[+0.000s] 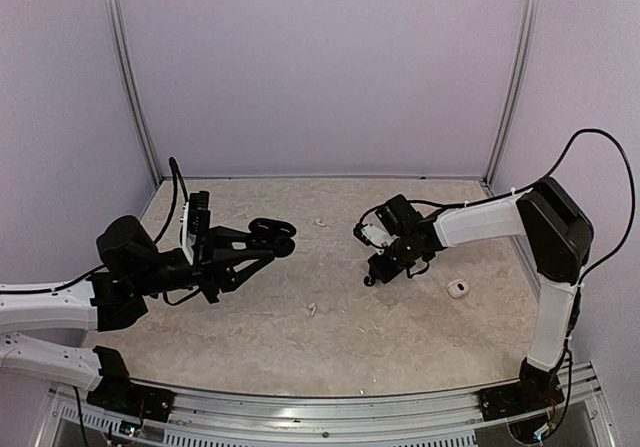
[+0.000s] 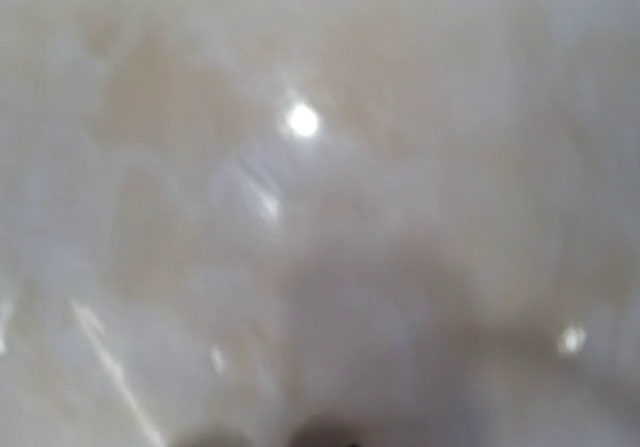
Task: Insert the wireless bluetooth earbuds into the charging case
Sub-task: Move the left earbud to the center of the board.
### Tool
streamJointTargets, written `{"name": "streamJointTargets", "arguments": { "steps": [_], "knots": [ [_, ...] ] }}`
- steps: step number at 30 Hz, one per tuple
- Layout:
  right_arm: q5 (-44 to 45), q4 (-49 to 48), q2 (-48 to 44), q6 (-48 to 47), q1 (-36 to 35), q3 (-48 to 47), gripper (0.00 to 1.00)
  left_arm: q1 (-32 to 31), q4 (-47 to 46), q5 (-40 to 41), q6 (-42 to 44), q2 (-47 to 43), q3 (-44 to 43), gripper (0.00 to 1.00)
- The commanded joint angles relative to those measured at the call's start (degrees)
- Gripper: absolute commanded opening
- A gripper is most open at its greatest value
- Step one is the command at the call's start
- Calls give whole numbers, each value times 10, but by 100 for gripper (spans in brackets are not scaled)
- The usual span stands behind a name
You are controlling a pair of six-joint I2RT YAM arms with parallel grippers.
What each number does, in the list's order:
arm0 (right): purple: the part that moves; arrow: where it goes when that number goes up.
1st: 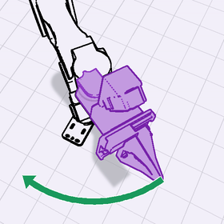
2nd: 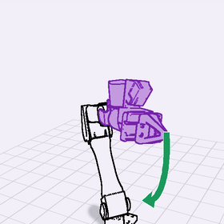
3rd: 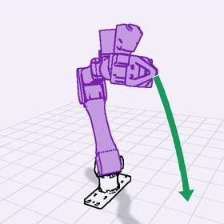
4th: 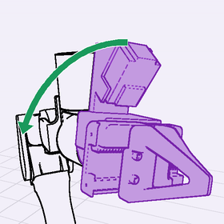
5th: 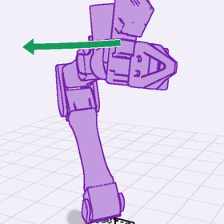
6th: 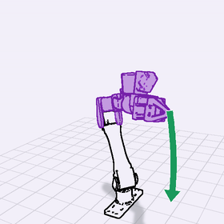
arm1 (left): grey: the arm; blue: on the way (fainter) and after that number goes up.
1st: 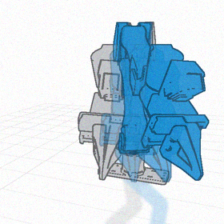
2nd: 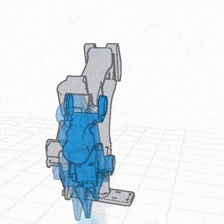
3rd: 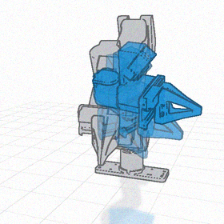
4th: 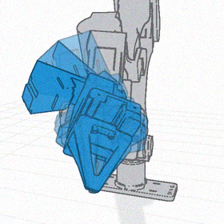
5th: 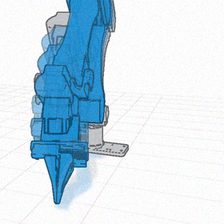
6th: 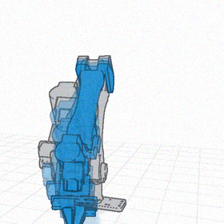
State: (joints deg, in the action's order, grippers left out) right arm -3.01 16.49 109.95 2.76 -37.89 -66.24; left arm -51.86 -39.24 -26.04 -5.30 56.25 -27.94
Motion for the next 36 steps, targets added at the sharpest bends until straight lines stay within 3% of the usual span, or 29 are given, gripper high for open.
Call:
{"name": "streamJointTargets", "arguments": {
  "steps": [1,9,13,23,32,36],
  "knots": [
    [-55,-12,39,-49,6,-41,14,4,-2,7,8,-10,4,0],
    [-167,-10,81,-85,1,-94,14,5,4,9,8,-15,3,0],
    [-158,1,77,-78,-4,-95,15,6,11,12,12,-18,2,0],
    [-141,22,10,-13,-5,4,15,7,8,10,13,-11,1,0],
    [-141,71,-67,-16,-5,61,17,10,7,6,13,-7,1,0],
    [-94,118,-78,5,-3,81,17,10,10,8,13,-8,0,0]
  ]
}}
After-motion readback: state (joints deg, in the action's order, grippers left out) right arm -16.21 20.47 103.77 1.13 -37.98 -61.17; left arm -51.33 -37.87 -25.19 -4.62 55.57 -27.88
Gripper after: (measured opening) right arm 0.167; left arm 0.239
